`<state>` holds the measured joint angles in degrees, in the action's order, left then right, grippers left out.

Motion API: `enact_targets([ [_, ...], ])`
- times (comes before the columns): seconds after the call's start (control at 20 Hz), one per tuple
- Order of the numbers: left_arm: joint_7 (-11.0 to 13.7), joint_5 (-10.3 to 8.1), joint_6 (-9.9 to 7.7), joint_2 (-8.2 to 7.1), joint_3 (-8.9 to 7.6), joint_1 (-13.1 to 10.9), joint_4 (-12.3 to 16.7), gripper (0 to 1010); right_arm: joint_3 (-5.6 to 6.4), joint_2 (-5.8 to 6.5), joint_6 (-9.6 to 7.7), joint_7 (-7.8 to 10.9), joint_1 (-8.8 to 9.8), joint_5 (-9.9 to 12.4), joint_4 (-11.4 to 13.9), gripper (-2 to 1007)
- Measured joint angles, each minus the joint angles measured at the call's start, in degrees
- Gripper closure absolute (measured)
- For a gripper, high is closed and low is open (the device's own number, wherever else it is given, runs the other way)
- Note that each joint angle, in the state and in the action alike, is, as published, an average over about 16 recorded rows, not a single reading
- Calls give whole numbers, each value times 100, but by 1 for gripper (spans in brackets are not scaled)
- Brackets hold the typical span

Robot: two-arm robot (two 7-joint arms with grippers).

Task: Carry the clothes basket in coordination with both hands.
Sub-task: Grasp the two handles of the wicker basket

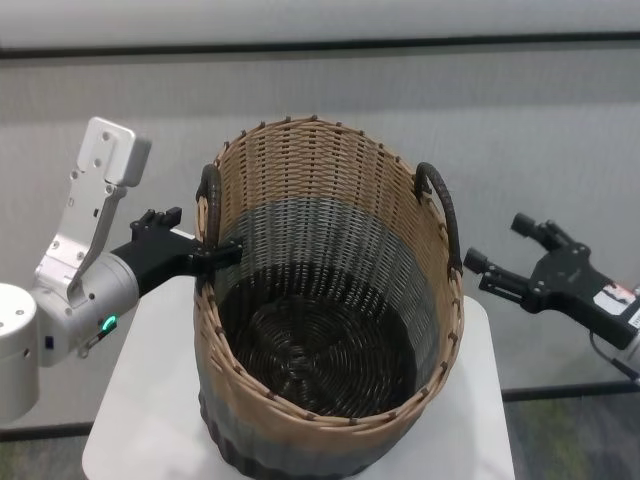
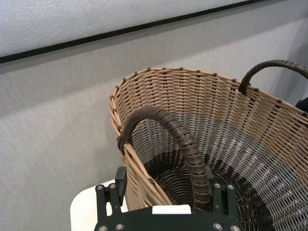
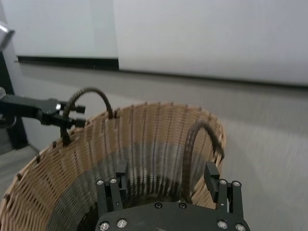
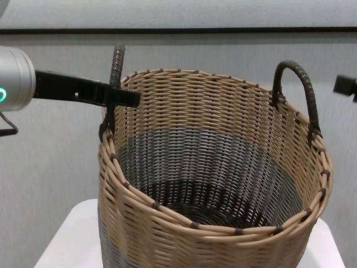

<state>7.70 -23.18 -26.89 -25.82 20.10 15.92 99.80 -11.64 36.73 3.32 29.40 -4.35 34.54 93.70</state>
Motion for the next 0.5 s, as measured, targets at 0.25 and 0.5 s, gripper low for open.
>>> enact_targets([
  [0.25,0,0,0,0,0,0,0,10,-272,-14,-560,103,-349,160,-230,4],
  [0.5,0,0,0,0,0,-1,0,10,-592,-98,-952,-31,-749,-3,-488,4],
])
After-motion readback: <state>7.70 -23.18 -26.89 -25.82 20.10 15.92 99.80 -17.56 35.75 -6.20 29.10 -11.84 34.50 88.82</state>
